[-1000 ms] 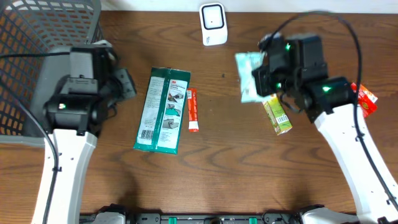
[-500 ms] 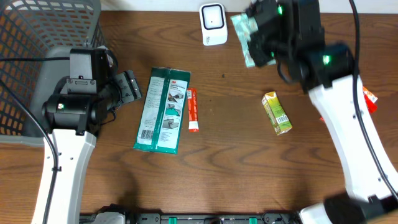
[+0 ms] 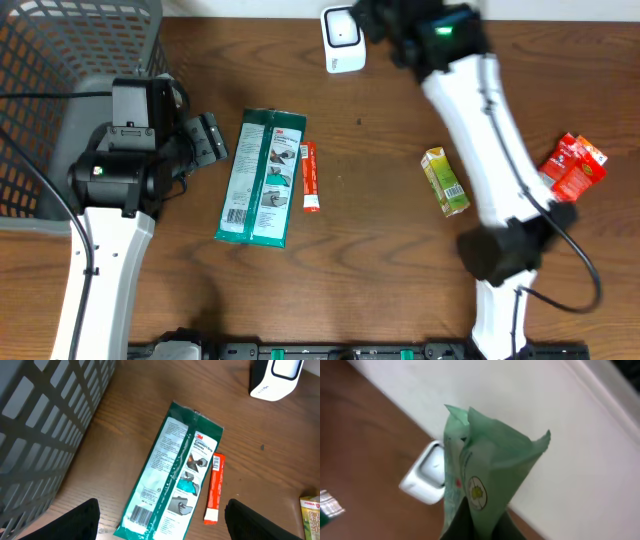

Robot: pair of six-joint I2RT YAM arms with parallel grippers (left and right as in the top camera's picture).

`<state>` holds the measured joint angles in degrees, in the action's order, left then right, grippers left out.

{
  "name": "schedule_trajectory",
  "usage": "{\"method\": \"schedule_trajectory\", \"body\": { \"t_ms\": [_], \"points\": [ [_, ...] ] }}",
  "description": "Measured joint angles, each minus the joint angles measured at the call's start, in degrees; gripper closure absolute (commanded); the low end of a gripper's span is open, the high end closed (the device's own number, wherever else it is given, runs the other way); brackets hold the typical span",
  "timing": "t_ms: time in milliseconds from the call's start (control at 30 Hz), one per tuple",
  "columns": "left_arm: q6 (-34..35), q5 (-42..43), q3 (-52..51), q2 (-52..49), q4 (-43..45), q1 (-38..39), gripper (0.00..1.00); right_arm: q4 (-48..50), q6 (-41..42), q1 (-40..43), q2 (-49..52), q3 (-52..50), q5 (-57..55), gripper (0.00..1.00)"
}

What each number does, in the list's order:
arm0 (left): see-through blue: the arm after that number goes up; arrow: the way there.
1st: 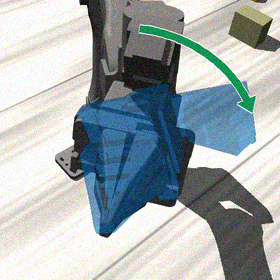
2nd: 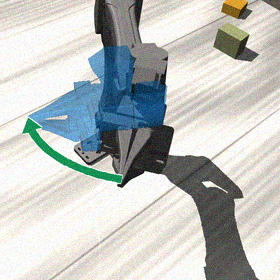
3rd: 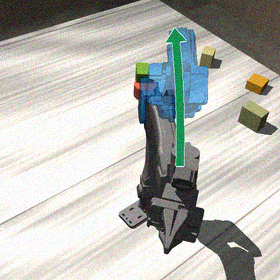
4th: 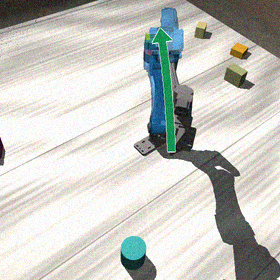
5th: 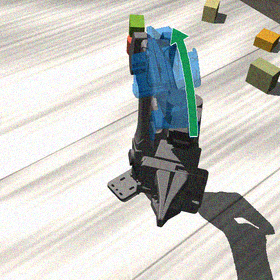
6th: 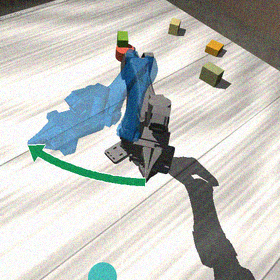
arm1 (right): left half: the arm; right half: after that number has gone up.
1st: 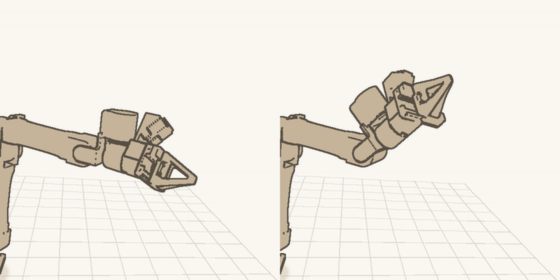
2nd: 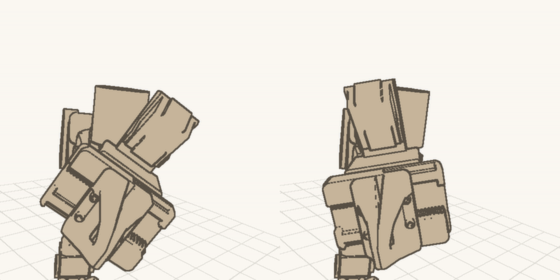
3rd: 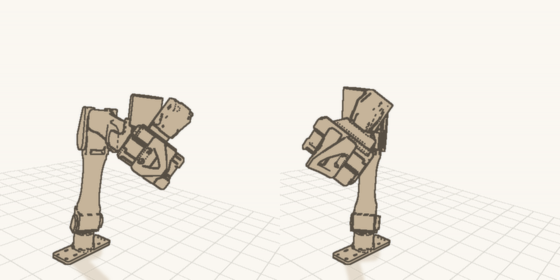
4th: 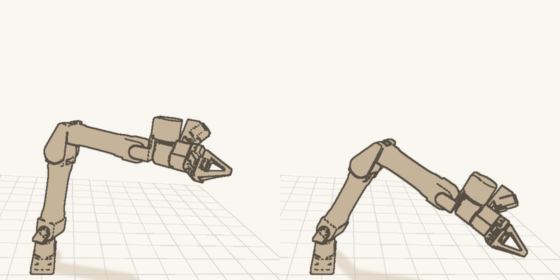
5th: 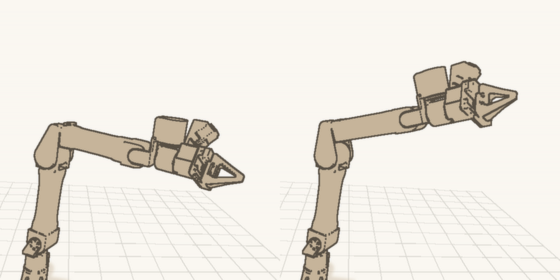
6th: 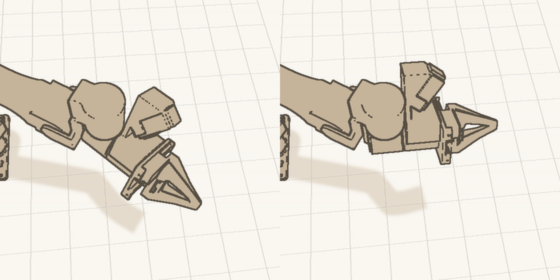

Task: Scan the item barcode
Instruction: 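Retract the left arm and lift the wipe pack with the right gripper, then hold the wipe pack up in front of the white scanner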

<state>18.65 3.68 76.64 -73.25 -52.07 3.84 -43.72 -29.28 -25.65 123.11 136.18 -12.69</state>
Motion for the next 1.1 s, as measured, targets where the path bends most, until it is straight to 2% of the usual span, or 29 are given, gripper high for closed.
{"method": "schedule_trajectory", "body": {
  "t_ms": [233, 467, 700, 1100],
  "points": [
    [0.0, 0.0, 0.0, 0.0, 0.0, 0.0, 0.19, 20.5, -9.6, -2.6, 11.3, 0.0, -12.7, 0.99],
    [0.0, 0.0, 0.0, 0.0, 0.0, 0.0, 0.18, 35.0, -15.2, -3.0, 19.1, 0.0, -18.2, 0.99],
    [0.0, 0.0, 0.0, 0.0, 0.0, 0.0, 0.18, 43.3, -19.9, -4.0, 27.0, 0.0, -20.8, 0.99],
    [0.0, 0.0, 0.0, 0.0, 0.0, 0.0, 0.18, 46.4, -24.0, -6.2, 32.1, 0.0, -23.9, 0.99]
  ]
}}
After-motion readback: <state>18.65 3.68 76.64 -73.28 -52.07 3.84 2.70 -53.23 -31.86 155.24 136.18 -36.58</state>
